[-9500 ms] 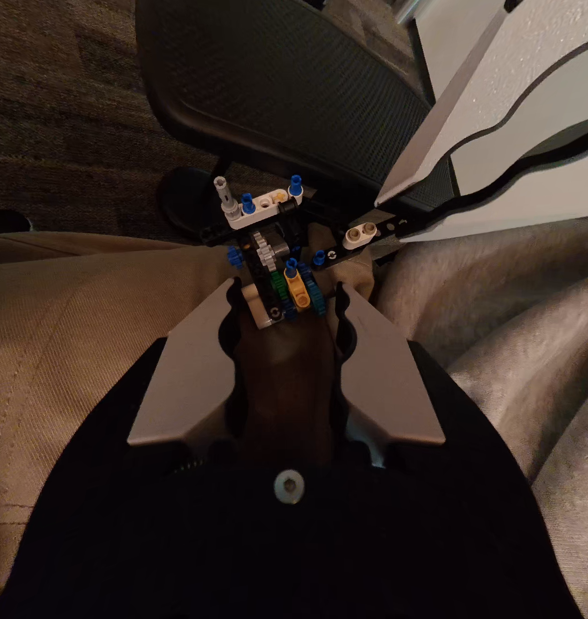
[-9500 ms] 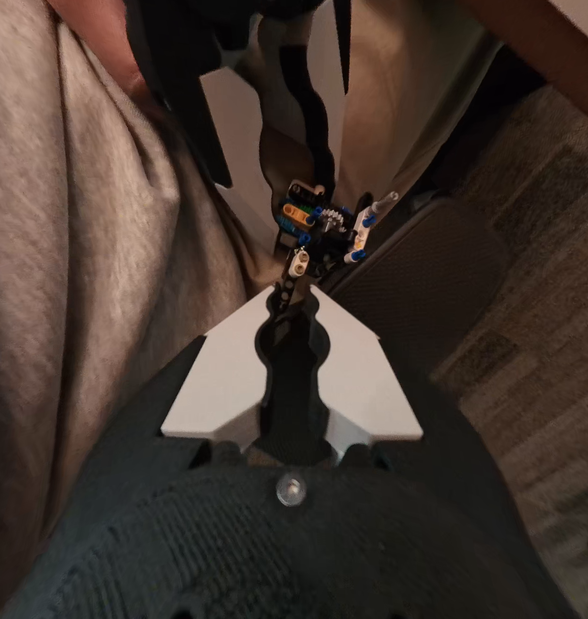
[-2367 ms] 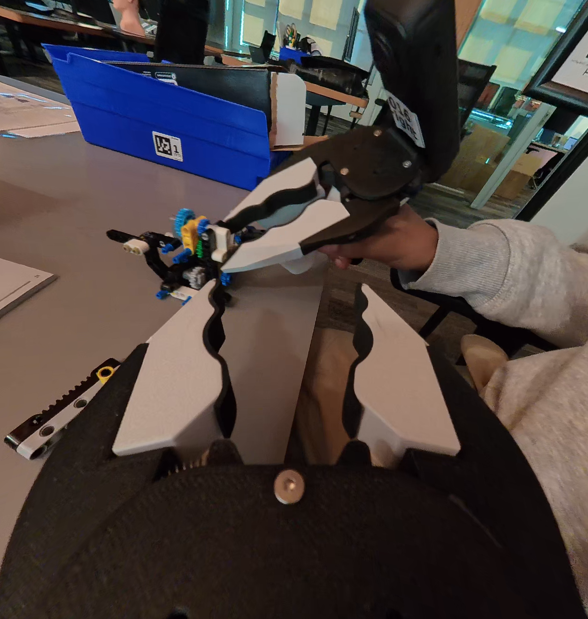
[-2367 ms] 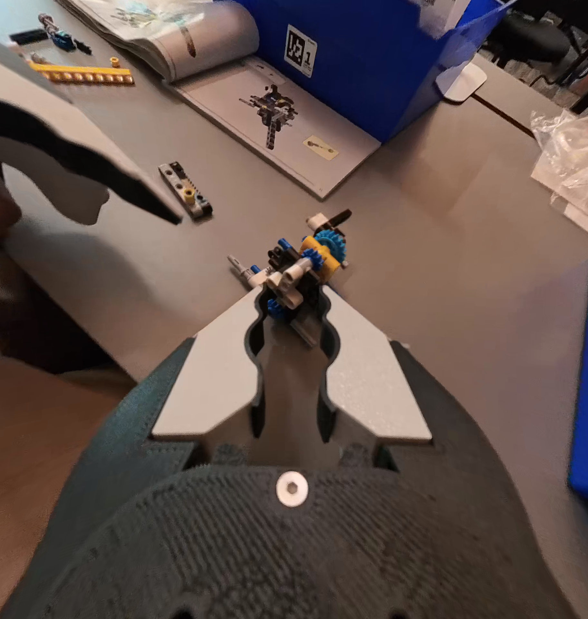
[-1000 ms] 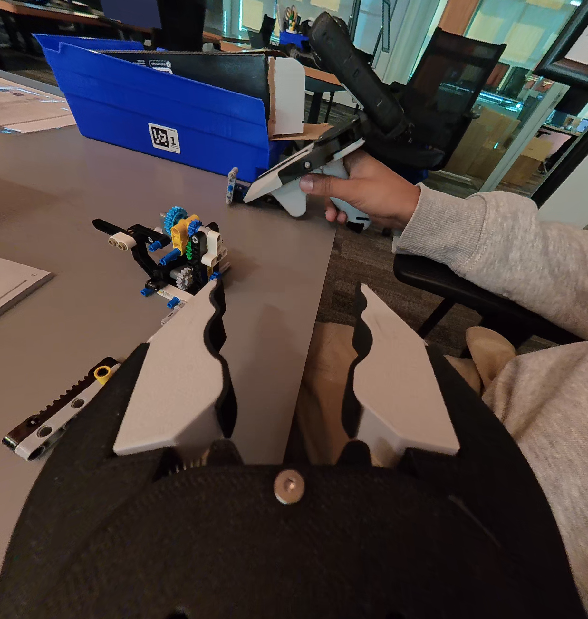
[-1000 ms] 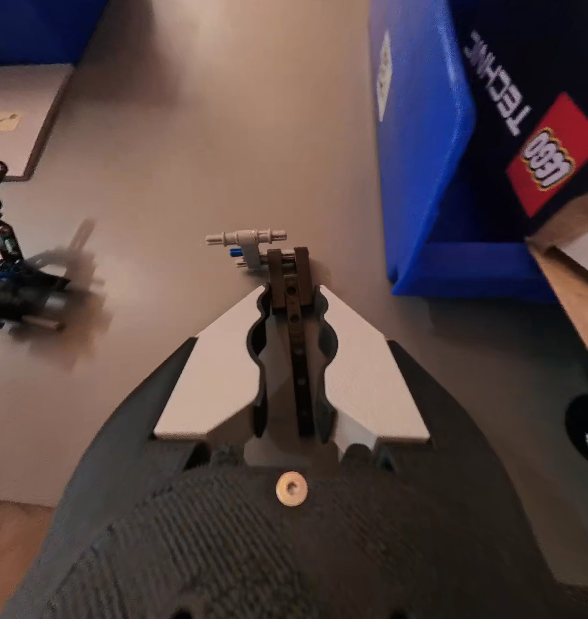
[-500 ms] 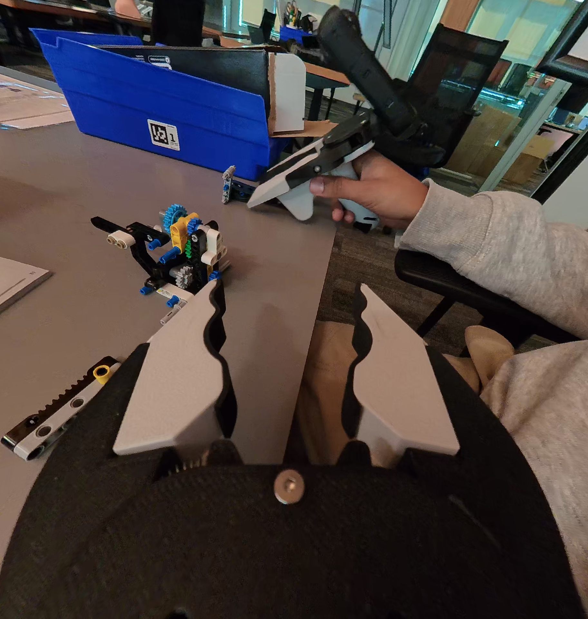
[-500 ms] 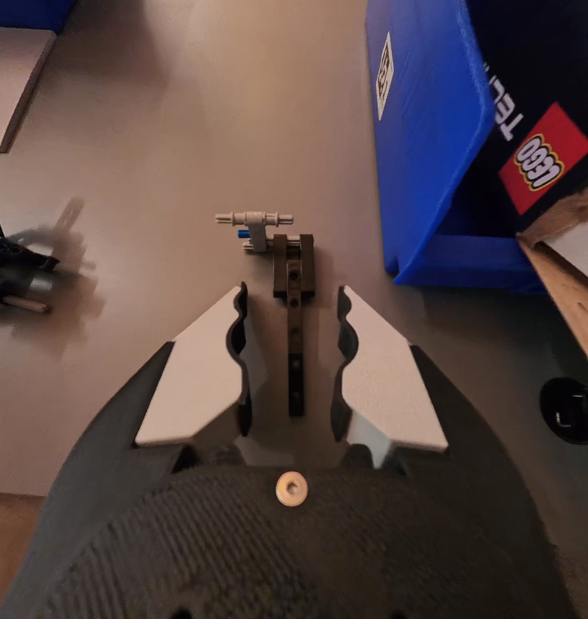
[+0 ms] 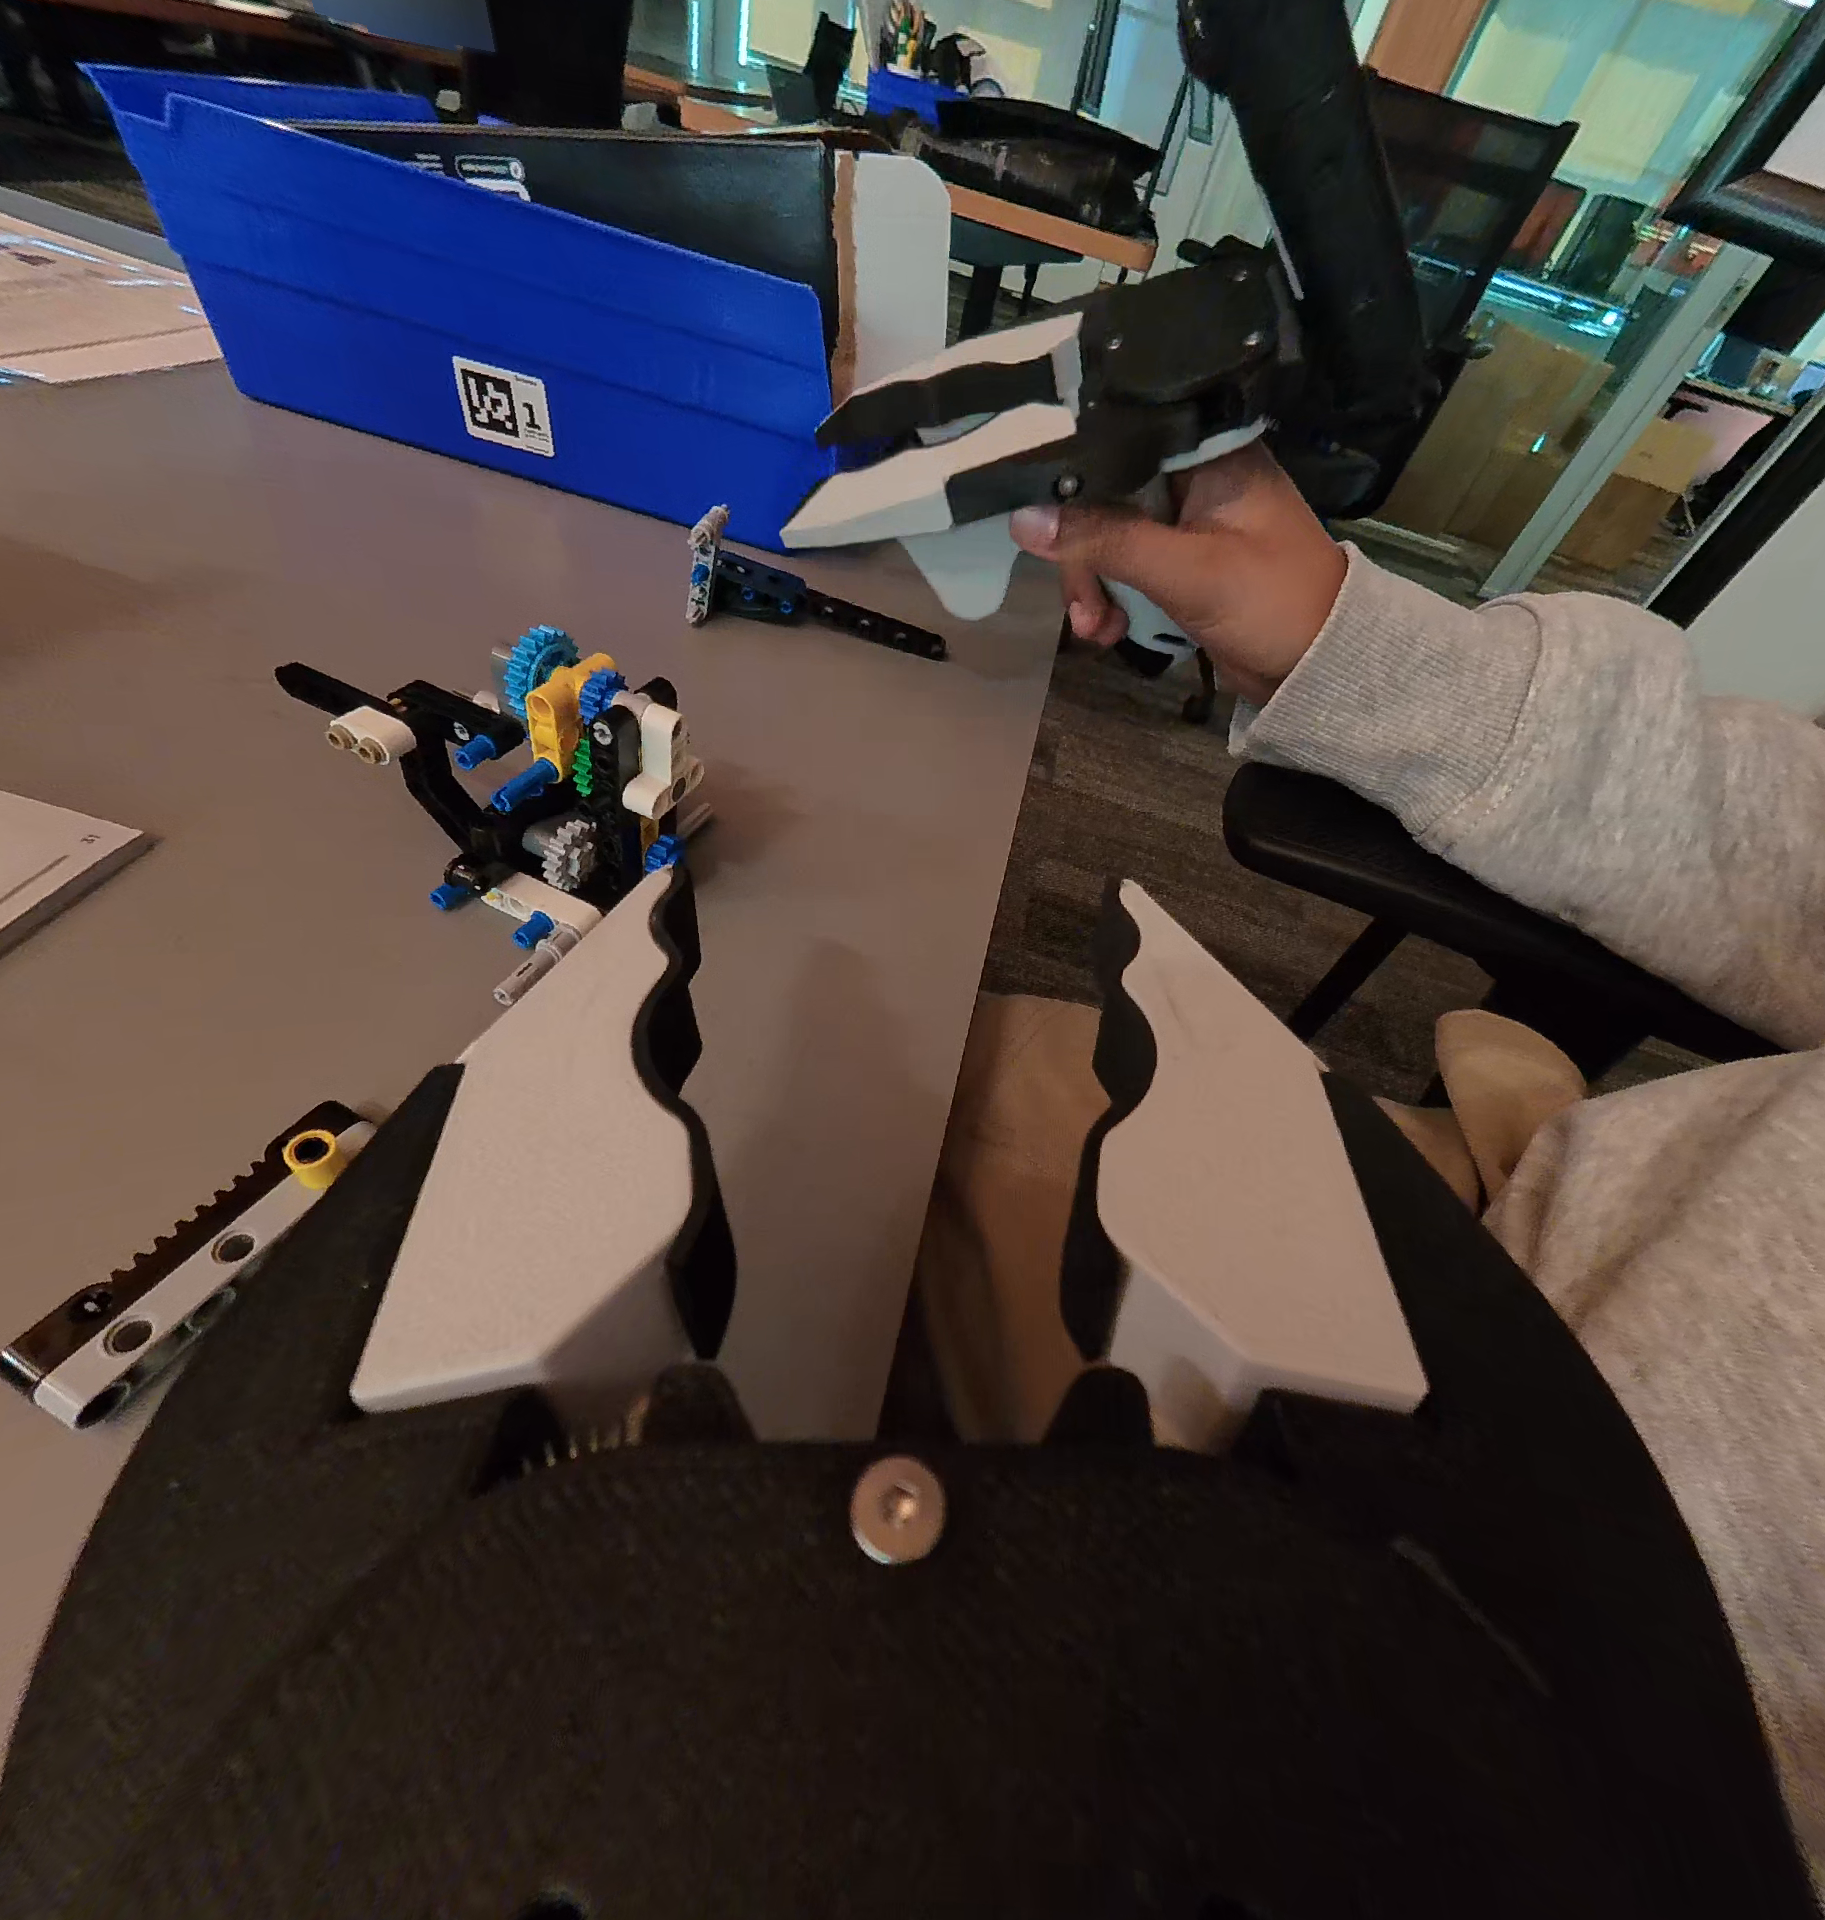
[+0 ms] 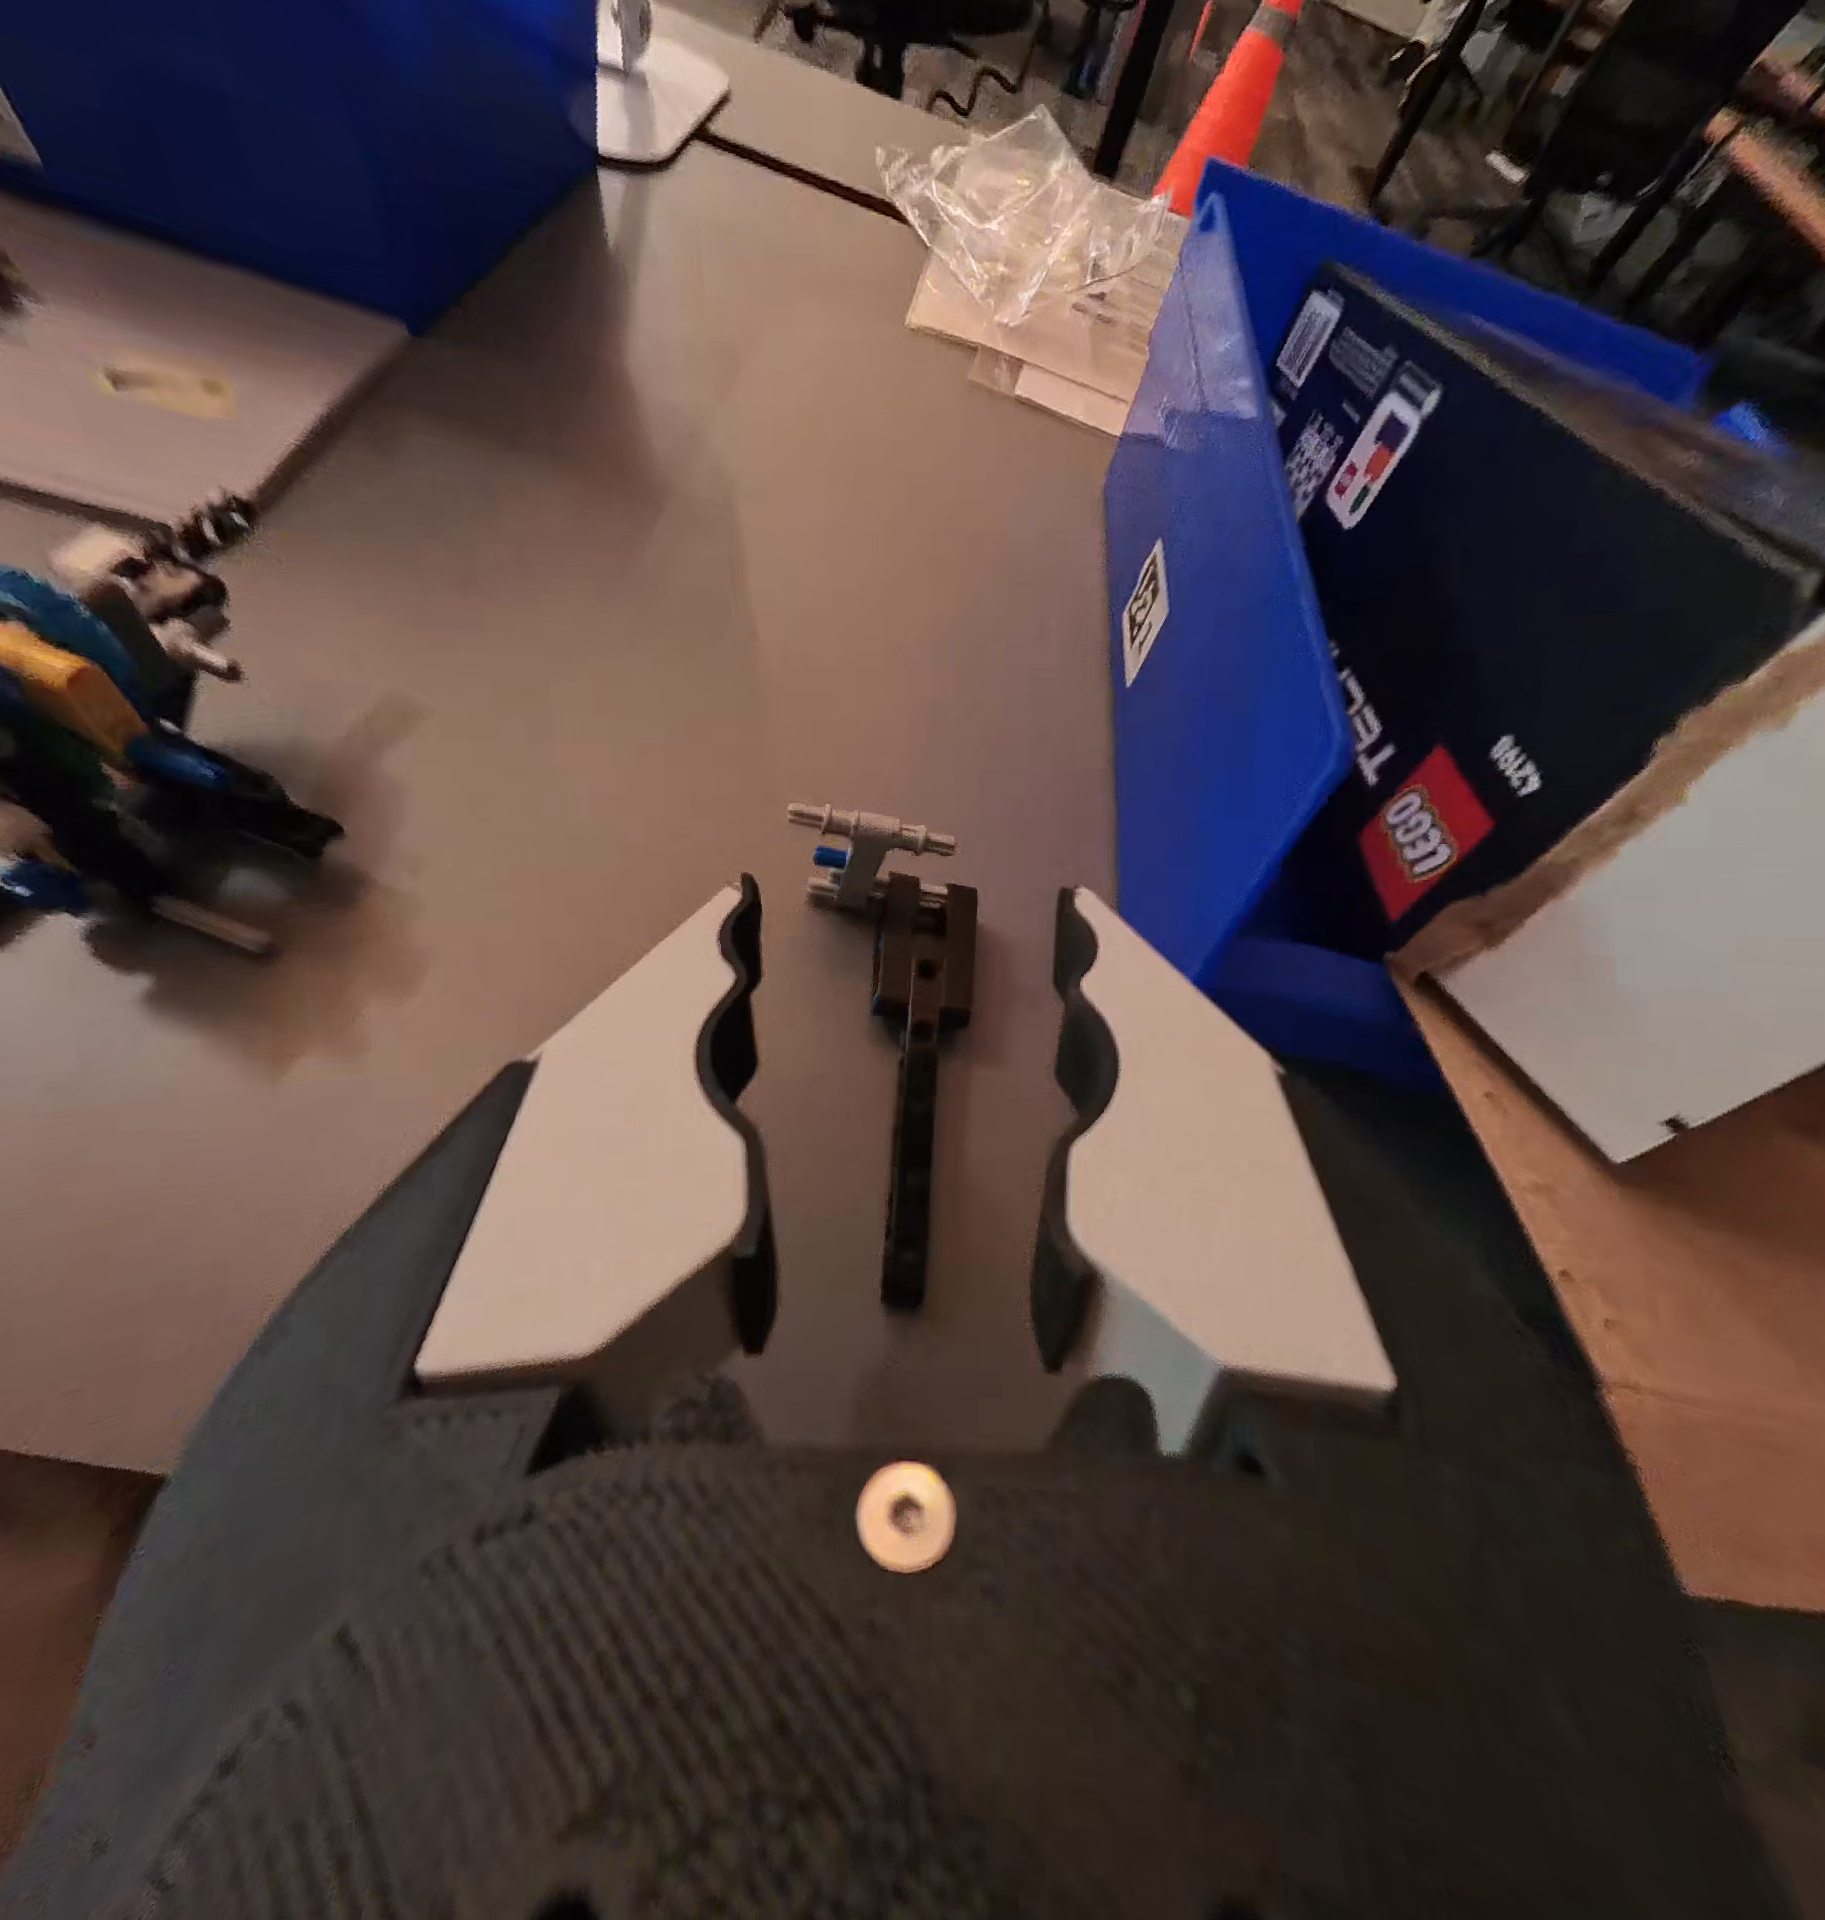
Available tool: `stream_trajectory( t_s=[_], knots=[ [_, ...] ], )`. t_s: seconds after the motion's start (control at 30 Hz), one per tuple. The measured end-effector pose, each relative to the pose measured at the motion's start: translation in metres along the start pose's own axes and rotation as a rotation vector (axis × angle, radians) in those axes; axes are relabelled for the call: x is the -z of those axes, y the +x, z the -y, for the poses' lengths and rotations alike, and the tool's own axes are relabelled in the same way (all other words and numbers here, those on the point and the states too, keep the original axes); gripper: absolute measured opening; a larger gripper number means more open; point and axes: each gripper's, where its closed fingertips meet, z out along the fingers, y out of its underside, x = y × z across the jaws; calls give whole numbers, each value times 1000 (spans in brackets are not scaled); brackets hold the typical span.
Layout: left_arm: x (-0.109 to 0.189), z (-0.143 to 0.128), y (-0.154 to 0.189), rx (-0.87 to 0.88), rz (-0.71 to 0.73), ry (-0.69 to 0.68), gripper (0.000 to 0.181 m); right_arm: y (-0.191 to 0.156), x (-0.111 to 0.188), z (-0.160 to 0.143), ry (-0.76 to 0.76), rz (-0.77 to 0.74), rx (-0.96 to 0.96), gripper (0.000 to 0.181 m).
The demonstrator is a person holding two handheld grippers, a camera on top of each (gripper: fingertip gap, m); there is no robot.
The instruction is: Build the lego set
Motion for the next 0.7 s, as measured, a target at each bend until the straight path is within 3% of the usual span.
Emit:
stream_trajectory(
  t_s=[0.03, 0.2, 0.5, 0.7],
  knots=[
    [0, 0, 0, 0, 0, -1, 75, -2, -1, 0, -8, -26, 49, 57],
    [0, 0, 0, -1, 0, -1, 75, -12, -2, 2, -10, -62, 160, 56],
    [-1, -1, 0, -3, 0, -4, 75, -13, -3, -4, -6, 25, 11, 57],
    [-1, -1, 0, -4, 2, -8, 75, -15, -4, -4, -7, 29, 10, 58]
  ],
)
